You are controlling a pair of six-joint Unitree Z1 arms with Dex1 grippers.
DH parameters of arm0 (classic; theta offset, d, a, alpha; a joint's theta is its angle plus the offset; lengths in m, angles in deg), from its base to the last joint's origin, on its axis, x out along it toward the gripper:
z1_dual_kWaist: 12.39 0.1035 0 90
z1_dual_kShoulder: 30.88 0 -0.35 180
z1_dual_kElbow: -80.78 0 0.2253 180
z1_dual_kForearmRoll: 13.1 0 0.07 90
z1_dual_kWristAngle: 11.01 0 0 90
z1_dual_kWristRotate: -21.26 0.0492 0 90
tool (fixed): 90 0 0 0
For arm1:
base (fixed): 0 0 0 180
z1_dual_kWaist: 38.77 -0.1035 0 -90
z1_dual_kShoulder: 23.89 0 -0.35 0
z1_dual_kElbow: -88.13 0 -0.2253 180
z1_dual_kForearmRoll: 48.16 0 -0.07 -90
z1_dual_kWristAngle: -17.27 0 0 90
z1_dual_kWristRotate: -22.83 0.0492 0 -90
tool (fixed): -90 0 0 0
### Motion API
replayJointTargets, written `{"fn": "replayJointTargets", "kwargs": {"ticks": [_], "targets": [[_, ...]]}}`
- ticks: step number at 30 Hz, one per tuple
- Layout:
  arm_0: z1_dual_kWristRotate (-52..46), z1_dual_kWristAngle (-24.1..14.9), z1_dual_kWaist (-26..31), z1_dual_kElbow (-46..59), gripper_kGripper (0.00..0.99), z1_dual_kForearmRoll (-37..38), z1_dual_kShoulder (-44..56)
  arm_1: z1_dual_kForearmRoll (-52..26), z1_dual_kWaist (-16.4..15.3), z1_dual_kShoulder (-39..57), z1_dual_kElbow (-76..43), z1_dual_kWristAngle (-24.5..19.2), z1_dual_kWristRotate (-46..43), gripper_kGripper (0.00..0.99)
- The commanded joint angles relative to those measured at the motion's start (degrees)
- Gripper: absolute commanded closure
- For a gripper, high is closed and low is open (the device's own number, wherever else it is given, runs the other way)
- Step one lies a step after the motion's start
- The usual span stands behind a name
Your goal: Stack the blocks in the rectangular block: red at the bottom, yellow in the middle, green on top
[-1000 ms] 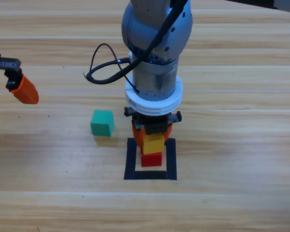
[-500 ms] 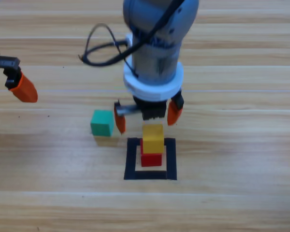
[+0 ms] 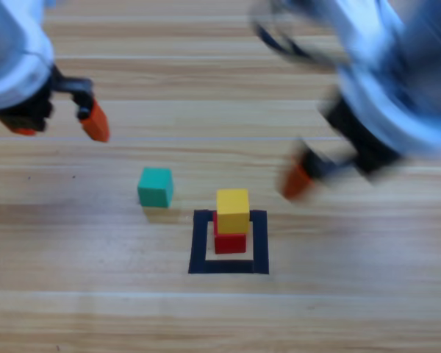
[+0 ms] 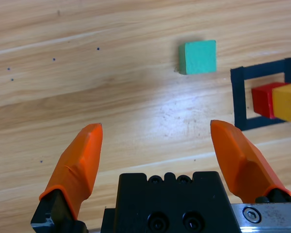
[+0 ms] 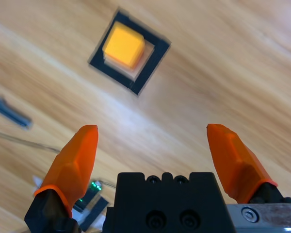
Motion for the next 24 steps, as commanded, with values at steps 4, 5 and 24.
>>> {"fn": "replayJointTargets", "kwargs": {"ticks": [4, 5, 24], "targets": [[-1.7, 0.5, -0.8, -5.6, 0.044, 0.7, -14.4, -19.9, 0.5, 25.1, -26.6, 7.3, -11.9, 0.001], [-2.1, 0.6, -1.0, -6.4, 0.045, 0.7, -15.4, -21.2, 0.5, 25.5, -27.8, 8.7, -13.2, 0.001], [-7.9, 1.2, -6.4, -9.9, 0.042, 3.6, -23.5, -19.8, 0.5, 20.9, -24.9, 17.5, -29.0, 0.001]]}}
